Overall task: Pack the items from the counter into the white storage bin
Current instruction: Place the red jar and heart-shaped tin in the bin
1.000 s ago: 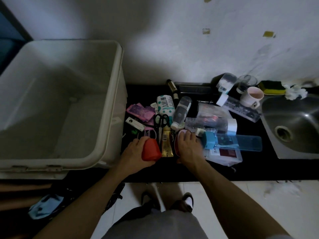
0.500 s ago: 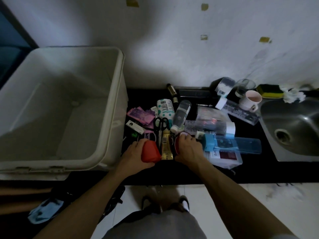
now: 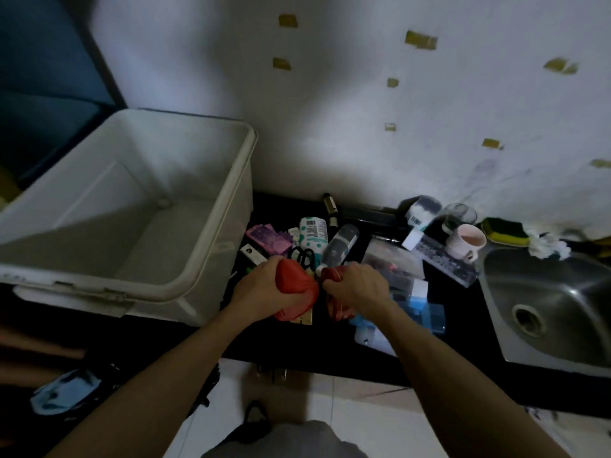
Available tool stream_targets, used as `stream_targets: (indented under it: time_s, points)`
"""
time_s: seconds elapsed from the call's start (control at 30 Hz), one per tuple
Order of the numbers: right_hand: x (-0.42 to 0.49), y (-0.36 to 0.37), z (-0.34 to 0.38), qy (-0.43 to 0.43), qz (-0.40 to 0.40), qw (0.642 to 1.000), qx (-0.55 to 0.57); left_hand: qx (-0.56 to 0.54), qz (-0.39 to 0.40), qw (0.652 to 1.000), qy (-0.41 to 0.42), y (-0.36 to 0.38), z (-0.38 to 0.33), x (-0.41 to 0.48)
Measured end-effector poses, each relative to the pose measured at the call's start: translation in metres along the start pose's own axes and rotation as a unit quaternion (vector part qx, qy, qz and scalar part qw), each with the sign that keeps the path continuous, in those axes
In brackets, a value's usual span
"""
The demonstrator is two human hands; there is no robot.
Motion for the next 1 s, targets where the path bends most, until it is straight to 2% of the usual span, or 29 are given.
stream_targets:
  time_s: [0.27, 0.37, 0.5, 0.73, 0.87, 1.0]
  points:
    - [0.008, -0.051, -0.004, -0.009, -0.062, 0.988, 0.138, -0.037, -0.106, 0.994, 0.011, -0.045, -0.052, -0.01]
    - [0.005, -0.064, -0.003, -0.004, -0.096, 0.981, 0.167, -0.062, -0.12, 0.99, 0.029, -0.064, -0.07, -0.012]
    - [0.005, -0.076, 0.005, -0.011, -0.116, 0.968, 0.222, -0.049, -0.168, 0.983, 0.055, -0.101, -0.096, -0.02]
    - [0.007, -0.099, 0.042, -0.053, -0.153, 0.947, 0.278, -0.091, -0.219, 0.97, 0.051, -0.161, -0.099, -0.032]
    - [0.011, -0.11, 0.074, -0.079, -0.184, 0.918, 0.343, -0.103, -0.265, 0.957, 0.062, -0.189, -0.091, -0.035]
    - [0.015, -0.124, 0.113, -0.104, -0.222, 0.866, 0.435, -0.164, -0.332, 0.928, 0.046, -0.226, -0.067, -0.033]
Point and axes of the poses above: each hand's wrist, its own x-axis towards the middle knuckle, its own y-axis out of the palm, z = x × y, the point moved 5 cm from there along x, towards the middle knuckle, and after that the axes turned 7 degrees about z, right-handed, at the moved point
